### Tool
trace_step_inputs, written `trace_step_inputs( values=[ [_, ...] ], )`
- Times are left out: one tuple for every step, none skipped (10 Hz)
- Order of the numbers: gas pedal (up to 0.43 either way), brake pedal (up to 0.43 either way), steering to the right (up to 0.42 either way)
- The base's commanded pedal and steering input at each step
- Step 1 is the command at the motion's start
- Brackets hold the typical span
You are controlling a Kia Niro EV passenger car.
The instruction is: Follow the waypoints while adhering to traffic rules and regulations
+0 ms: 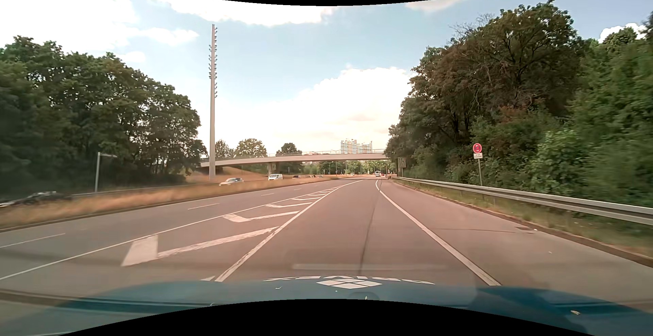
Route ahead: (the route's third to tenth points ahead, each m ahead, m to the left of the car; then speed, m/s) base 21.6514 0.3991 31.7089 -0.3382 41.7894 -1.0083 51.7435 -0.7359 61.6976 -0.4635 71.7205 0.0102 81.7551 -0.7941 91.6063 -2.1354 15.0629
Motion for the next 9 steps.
trace_step_inputs(
  values=[
    [0.177,0.0,0.018],
    [0.189,0.0,0.017],
    [0.189,0.0,0.018],
    [0.189,0.0,0.018],
    [0.189,0.0,0.018],
    [0.189,0.0,0.018],
    [0.189,0.0,0.016],
    [0.189,0.0,0.016],
    [0.189,0.0,0.016]
  ],
)
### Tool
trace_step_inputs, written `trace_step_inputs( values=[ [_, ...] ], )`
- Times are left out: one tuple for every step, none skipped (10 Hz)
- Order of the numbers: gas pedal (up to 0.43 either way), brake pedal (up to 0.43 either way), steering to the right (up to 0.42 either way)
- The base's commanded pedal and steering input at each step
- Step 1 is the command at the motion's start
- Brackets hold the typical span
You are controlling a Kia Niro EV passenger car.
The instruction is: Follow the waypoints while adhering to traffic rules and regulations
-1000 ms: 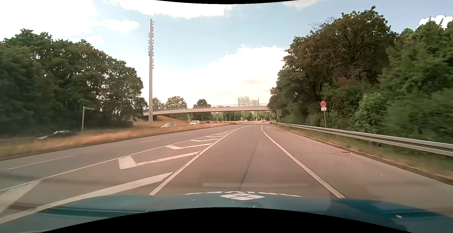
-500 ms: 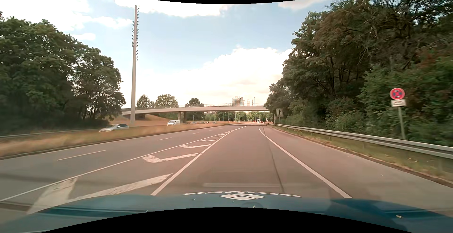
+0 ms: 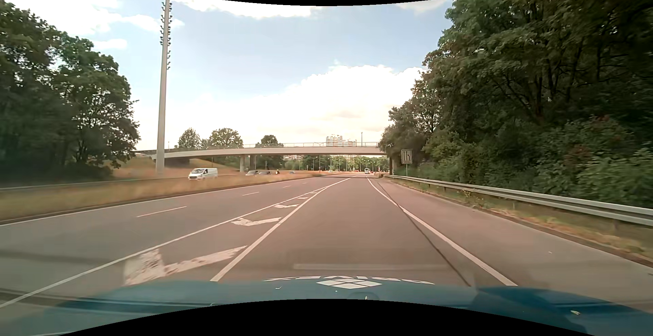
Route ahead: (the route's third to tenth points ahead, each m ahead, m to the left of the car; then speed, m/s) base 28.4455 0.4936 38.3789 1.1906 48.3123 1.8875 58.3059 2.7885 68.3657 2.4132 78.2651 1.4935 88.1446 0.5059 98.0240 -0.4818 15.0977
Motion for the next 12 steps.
trace_step_inputs(
  values=[
    [0.189,0.0,0.015],
    [0.189,0.0,0.013],
    [0.189,0.0,0.013],
    [0.189,0.0,0.013],
    [0.189,0.0,0.011],
    [0.189,0.0,0.01],
    [0.189,0.0,0.01],
    [0.189,0.0,0.011],
    [0.189,0.0,0.012],
    [0.189,0.0,0.011],
    [0.189,0.0,0.011],
    [0.189,0.0,0.01]
  ],
)
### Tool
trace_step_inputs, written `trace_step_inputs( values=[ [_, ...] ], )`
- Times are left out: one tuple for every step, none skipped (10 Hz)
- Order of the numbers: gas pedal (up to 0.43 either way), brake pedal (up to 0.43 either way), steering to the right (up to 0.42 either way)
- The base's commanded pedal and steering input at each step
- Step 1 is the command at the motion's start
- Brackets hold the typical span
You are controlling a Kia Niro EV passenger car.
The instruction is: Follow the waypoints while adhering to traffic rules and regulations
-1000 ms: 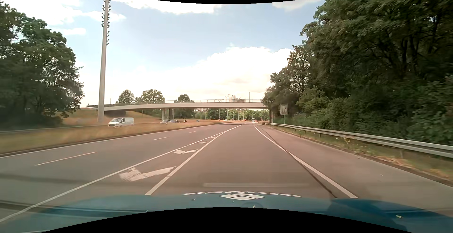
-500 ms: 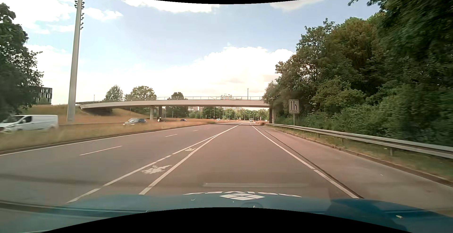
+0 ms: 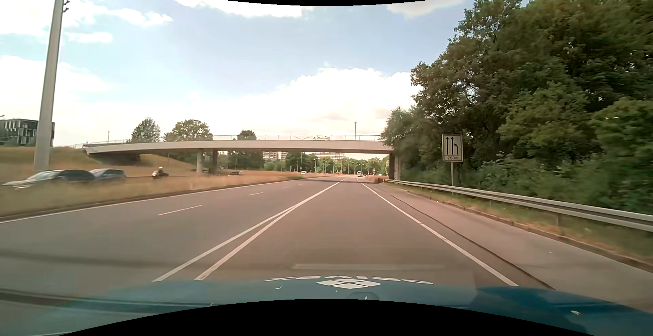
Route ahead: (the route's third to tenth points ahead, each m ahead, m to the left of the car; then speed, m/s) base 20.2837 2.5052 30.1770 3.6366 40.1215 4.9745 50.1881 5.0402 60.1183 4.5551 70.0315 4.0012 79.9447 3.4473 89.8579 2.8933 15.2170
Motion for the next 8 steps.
trace_step_inputs(
  values=[
    [0.197,0.0,0.009],
    [0.197,0.0,0.009],
    [0.197,0.0,0.009],
    [0.197,0.0,0.009],
    [0.197,0.0,0.007],
    [0.197,0.0,0.006],
    [0.197,0.0,0.006],
    [0.197,0.0,0.006]
  ],
)
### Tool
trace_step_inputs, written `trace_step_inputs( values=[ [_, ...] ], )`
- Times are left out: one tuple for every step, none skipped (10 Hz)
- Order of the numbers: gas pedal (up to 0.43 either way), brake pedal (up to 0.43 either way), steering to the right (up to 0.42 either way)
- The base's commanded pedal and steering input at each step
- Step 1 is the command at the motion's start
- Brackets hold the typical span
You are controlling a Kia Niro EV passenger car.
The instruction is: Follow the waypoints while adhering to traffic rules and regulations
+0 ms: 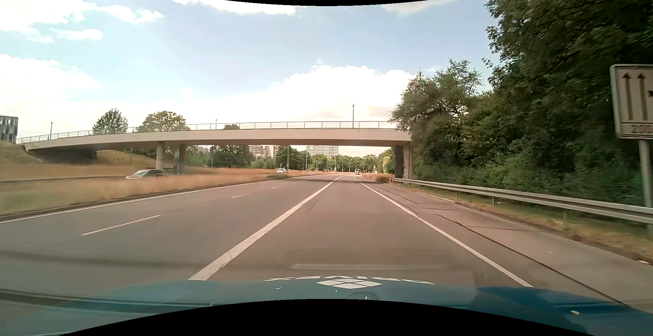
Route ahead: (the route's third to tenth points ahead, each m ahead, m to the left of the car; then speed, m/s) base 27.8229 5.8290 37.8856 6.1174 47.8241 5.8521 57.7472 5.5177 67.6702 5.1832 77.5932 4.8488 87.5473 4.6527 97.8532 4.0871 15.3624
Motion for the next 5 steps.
trace_step_inputs(
  values=[
    [0.197,0.0,0.007],
    [0.197,0.0,0.006],
    [0.197,0.0,0.007],
    [0.197,0.0,0.007],
    [0.197,0.0,0.007]
  ],
)
